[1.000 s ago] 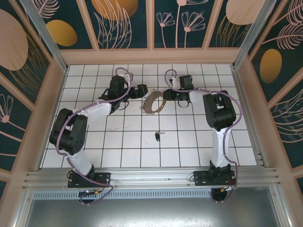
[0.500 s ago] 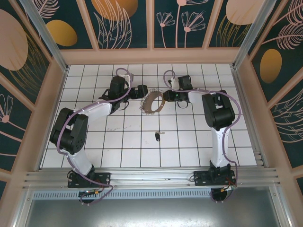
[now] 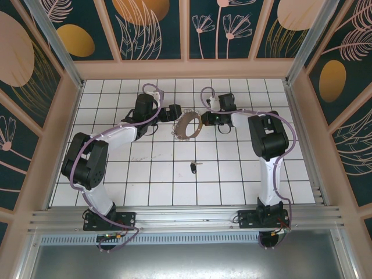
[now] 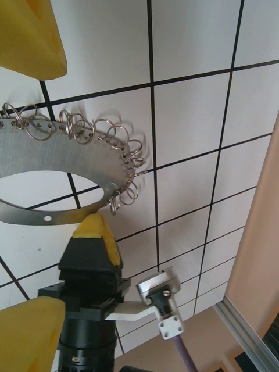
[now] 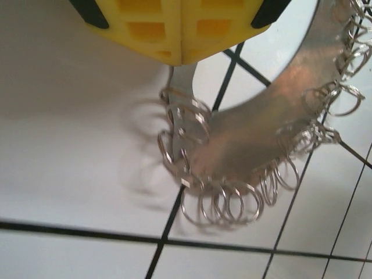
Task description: Put the keys on the keyring
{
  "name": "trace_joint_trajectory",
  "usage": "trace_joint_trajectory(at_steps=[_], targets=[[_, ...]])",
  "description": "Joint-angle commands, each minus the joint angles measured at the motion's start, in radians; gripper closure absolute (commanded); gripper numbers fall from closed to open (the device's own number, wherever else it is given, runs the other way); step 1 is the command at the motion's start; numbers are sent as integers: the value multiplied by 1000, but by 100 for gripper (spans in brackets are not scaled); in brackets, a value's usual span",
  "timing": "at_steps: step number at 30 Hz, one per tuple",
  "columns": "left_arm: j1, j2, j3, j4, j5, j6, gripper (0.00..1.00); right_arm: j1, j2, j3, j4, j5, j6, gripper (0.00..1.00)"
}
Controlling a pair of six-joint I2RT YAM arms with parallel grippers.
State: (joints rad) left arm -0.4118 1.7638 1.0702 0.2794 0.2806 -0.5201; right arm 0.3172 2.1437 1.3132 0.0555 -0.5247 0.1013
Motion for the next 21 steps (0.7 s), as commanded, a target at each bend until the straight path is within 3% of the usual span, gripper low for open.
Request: trace_joint_trajectory(at_steps=[1, 3, 5, 21], targets=[[-4, -14, 4, -5, 14, 20, 5, 4, -66, -34, 29, -1, 16, 81], [-4, -19, -2, -1, 15, 17, 4, 4, -56, -31, 31, -9, 31, 71], [-4, -25, -8, 0, 15, 16, 5, 6, -46, -28, 38, -25, 47, 70], [-4, -120, -74, 12, 1, -11, 4, 89, -139, -233, 90, -47, 97, 77]])
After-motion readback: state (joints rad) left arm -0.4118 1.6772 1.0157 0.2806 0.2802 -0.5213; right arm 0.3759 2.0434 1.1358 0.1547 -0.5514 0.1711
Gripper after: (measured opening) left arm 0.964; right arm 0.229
